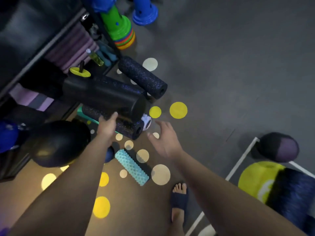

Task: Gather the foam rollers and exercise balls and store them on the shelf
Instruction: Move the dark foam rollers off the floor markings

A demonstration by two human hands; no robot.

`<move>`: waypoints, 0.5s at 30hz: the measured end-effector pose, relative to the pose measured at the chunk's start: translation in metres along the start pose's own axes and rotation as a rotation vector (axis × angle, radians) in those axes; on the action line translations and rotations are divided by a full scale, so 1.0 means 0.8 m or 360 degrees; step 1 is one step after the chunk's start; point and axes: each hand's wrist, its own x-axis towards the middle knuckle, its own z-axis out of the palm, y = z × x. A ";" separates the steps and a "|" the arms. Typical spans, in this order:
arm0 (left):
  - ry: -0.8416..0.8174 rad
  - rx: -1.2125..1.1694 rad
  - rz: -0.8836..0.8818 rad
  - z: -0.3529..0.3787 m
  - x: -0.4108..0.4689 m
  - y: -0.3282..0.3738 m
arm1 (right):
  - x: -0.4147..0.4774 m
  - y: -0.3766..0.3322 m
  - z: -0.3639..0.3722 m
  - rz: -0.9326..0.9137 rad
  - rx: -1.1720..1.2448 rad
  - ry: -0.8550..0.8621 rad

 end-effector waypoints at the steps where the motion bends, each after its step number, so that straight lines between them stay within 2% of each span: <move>1: 0.0003 0.0147 0.0060 0.007 -0.017 0.000 | -0.005 0.018 -0.002 0.0045 -0.0046 -0.0018; 4: -0.0185 0.0374 0.0179 0.063 -0.054 -0.036 | -0.025 0.105 -0.028 0.0322 -0.0164 -0.0017; 8: -0.0625 0.0307 0.0037 0.175 -0.096 -0.106 | -0.068 0.243 -0.109 0.0728 -0.0227 0.0126; 13: -0.0999 0.0568 -0.0053 0.335 -0.188 -0.164 | -0.122 0.411 -0.253 0.1183 -0.0292 0.0340; 15: -0.1114 0.0668 -0.0152 0.397 -0.229 -0.176 | -0.136 0.468 -0.309 0.1325 -0.0196 0.0420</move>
